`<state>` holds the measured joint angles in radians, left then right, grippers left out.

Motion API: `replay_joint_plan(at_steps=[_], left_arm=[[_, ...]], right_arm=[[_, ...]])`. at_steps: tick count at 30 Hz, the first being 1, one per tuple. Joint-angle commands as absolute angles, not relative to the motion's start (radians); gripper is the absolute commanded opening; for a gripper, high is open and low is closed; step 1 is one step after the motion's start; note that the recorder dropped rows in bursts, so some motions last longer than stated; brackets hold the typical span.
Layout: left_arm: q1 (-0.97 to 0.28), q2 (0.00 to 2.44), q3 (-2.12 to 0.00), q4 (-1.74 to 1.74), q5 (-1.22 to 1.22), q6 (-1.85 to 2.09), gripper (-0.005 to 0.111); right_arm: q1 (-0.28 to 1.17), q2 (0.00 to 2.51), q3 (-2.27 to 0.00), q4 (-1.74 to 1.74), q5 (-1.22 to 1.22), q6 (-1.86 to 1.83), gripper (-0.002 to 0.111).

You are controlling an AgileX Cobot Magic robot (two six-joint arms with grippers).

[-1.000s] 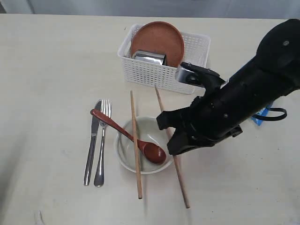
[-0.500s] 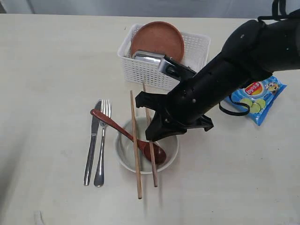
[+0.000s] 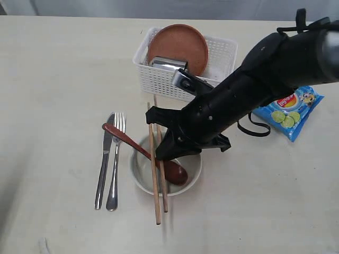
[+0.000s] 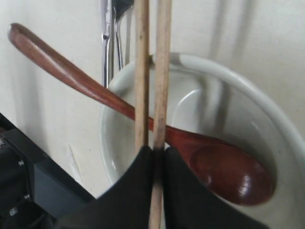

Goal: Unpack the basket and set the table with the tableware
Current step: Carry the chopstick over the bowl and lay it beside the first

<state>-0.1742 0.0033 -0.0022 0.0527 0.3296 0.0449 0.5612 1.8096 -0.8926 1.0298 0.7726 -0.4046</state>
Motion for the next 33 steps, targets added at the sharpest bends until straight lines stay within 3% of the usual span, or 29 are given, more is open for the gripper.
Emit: replay_joint_plan(at_steps=[1,14,21,33], left_arm=[[-0.172,0.0,0.0,0.051,0.322,0.044,0.0],[-0.172,0.0,0.0,0.051,0.322,0.044,0.0],[-0.172,0.0,0.0,0.051,0.322,0.044,0.0],[-0.172,0.0,0.0,0.051,0.322,0.044,0.0]], right_arm=[[0.561,1.811,-0.897,1.034,0.784,-0.428,0.0],[0.561,1.811,-0.897,1.034,0.802,-0.475,0.004],[0.561,1.811,-0.897,1.034,0.816,-0.473,0.05],[0.561,1.732,-1.059,0.657,0.912,-0.245,0.05]])
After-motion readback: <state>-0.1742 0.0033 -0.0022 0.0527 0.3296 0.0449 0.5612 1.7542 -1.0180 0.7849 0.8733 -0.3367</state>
